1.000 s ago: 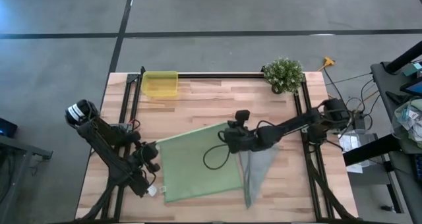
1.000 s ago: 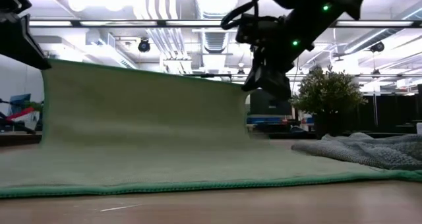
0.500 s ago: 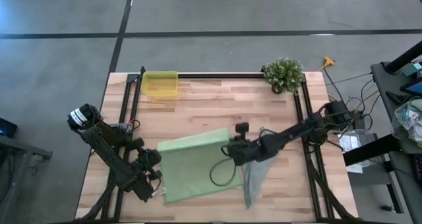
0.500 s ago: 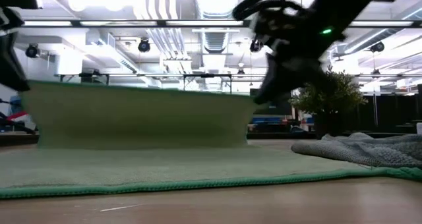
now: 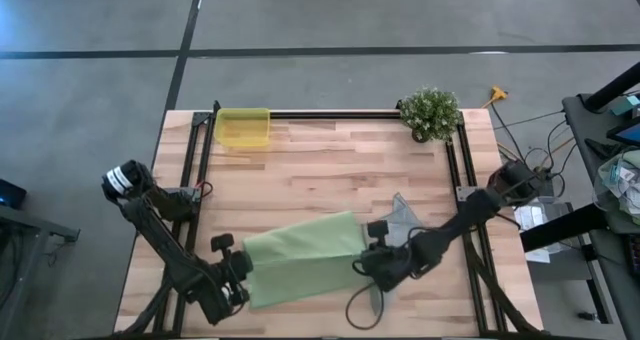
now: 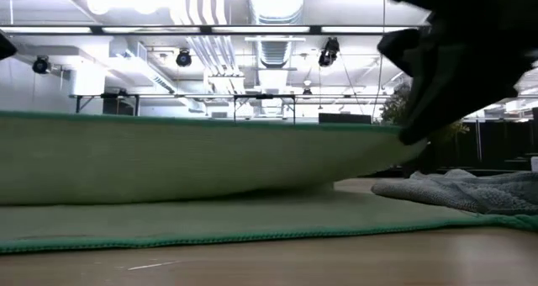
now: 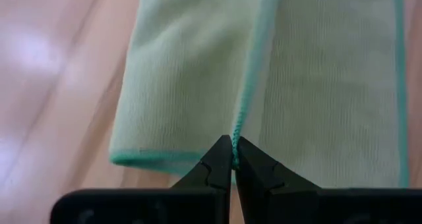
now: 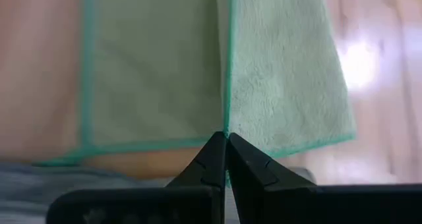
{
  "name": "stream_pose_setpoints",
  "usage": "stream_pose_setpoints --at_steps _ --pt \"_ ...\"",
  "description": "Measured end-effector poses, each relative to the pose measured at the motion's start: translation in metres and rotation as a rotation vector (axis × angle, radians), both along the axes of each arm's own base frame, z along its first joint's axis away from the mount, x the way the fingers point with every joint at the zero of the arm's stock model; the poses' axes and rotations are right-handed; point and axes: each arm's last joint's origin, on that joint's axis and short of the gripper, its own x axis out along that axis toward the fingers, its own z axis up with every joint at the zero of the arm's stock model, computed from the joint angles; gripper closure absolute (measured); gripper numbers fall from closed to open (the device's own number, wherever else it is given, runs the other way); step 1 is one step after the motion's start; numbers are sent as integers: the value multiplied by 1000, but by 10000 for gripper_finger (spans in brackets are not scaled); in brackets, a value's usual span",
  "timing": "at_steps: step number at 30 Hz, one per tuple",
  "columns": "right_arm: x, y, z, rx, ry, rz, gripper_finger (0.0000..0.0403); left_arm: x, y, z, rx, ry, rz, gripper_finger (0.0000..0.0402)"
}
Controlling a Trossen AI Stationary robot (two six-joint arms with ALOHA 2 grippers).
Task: Roll microfiber towels into tight, uniform cylinder then place into a basket
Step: Fold the green towel
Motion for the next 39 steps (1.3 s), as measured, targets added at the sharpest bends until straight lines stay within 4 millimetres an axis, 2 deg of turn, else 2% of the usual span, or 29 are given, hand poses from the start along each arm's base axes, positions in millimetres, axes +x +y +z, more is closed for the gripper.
stream_pose_setpoints --at_steps 8,20,33,39 --pt "-4 16 -6 44 -6 36 394 -1 -5 -7 -19 50 -8 402" --pt "1 22 -35 59 74 76 394 2 -15 6 -76 36 -23 402" --pt "1 25 -27 101 44 92 394 0 -20 9 -137 84 -43 402" --pt "-1 28 -26 162 72 104 394 1 -25 7 -181 55 -54 402"
